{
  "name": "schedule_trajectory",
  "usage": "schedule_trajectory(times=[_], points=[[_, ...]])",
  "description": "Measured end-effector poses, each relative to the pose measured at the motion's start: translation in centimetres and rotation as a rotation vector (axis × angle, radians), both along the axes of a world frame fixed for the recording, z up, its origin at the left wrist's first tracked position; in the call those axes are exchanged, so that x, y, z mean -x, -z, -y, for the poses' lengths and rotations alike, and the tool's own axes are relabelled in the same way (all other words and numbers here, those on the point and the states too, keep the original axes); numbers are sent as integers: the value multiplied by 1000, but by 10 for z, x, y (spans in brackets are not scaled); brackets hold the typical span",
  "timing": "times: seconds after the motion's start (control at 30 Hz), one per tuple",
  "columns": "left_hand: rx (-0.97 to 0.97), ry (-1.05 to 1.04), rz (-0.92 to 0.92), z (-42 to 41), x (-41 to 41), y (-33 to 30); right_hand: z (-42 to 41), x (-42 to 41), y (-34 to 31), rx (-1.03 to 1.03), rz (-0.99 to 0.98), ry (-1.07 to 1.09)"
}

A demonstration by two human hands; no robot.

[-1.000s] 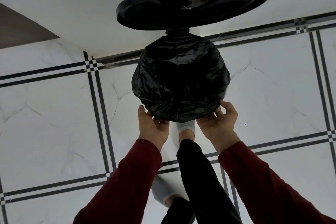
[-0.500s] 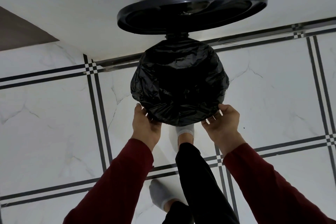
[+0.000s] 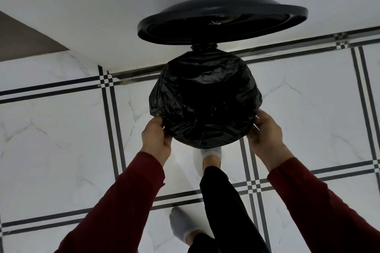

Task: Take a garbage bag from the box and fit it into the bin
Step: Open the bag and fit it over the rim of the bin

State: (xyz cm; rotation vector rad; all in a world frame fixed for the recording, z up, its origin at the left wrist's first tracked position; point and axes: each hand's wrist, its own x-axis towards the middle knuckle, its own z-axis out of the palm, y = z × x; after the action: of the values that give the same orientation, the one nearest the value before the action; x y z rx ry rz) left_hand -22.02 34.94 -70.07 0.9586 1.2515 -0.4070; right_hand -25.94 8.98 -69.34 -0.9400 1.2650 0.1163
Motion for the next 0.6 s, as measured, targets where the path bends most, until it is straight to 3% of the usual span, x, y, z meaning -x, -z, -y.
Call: schedule_trajectory(times=[0.1, 0.33, 0.6], points=[[-33, 23, 4, -5, -2, 3, 9, -7, 0, 19, -7, -22], [31, -17, 99, -1, -6, -8, 17, -27, -10, -179, -66, 40], [-44, 34, 14, 1, -19, -8, 14, -36, -15, -253, -65, -12]])
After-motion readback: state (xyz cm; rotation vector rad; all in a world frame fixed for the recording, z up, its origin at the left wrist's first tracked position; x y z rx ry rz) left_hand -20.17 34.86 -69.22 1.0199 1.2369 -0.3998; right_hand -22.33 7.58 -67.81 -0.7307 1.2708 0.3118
